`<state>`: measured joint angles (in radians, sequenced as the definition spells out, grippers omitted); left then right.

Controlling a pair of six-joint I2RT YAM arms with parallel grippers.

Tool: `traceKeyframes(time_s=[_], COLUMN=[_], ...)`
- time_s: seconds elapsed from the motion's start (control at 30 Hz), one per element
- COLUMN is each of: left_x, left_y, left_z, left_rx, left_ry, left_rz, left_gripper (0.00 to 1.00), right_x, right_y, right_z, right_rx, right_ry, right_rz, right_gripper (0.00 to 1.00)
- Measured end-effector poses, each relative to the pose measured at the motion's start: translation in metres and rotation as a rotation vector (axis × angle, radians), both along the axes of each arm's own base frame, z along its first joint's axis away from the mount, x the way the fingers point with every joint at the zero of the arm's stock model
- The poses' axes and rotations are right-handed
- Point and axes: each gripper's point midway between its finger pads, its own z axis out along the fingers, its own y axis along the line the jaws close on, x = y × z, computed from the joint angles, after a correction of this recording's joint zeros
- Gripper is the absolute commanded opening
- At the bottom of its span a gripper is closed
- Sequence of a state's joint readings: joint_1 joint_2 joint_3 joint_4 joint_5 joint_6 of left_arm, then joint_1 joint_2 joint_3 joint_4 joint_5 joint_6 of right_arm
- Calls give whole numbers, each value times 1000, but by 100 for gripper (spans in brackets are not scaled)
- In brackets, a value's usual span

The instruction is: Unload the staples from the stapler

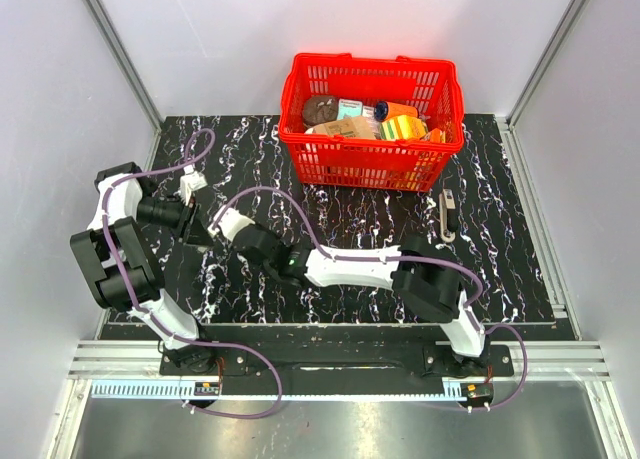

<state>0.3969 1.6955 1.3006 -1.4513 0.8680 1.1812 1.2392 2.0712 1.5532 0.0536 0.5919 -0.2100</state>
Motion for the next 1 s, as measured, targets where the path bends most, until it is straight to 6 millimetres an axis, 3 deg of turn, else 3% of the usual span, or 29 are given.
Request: traceKeyframes(time_s=[0.33, 0.5, 0.6, 0.8, 1.0], left_x=[-13, -19, -23, -16, 2], left_y=[14, 23, 23, 13, -5], left_z=[-10, -19, -24, -18, 2], left_rx=[97, 157, 162, 101, -33], left_ry=[31, 42, 55, 71, 89], left_rz=[-60, -97, -102, -31, 86], left_gripper=[3, 3, 8, 14, 14], right_x=[-9, -15, -17, -20, -21], right_y=[5, 12, 13, 14, 27], right_z=[13, 8, 4, 2, 12], right_rx=[-154, -205, -209, -134, 101], right_ry=[-171, -224, -218, -125, 45], right_rz=[78, 107, 110, 58, -37], right_gripper=[0, 0, 0, 0, 0])
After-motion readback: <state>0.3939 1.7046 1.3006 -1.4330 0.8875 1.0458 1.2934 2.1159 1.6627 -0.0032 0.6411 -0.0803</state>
